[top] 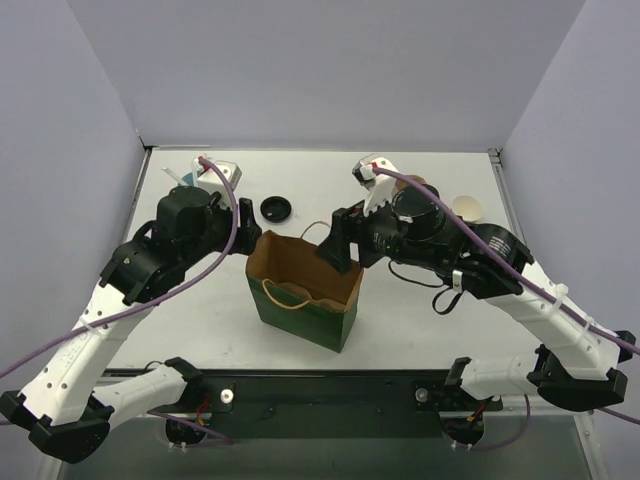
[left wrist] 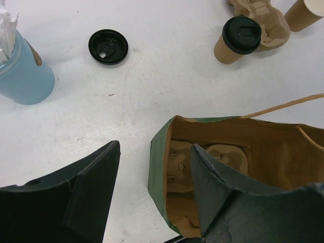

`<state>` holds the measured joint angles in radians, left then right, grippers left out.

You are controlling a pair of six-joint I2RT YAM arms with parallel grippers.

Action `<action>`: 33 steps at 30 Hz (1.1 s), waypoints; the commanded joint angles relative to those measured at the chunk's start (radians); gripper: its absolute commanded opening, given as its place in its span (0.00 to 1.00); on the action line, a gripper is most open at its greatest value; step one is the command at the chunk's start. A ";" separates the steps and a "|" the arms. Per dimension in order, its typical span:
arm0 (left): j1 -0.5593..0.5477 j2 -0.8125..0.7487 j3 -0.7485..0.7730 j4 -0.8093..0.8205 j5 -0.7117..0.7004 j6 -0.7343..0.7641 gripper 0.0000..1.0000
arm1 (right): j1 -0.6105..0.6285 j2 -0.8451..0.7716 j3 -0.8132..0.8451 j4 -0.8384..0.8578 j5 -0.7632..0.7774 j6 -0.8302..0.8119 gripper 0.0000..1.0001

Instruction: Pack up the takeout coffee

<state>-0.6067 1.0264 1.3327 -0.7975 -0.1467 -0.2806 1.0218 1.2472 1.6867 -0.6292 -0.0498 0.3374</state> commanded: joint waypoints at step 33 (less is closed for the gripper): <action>0.007 0.100 0.134 -0.252 0.058 -0.126 0.00 | -0.123 0.153 -0.052 -0.245 0.154 0.397 0.09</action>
<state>-0.6052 1.1046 1.3521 -1.0012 -0.0643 -0.3634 0.9085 1.3476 1.5150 -0.8669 0.1116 0.7650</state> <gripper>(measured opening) 0.021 0.100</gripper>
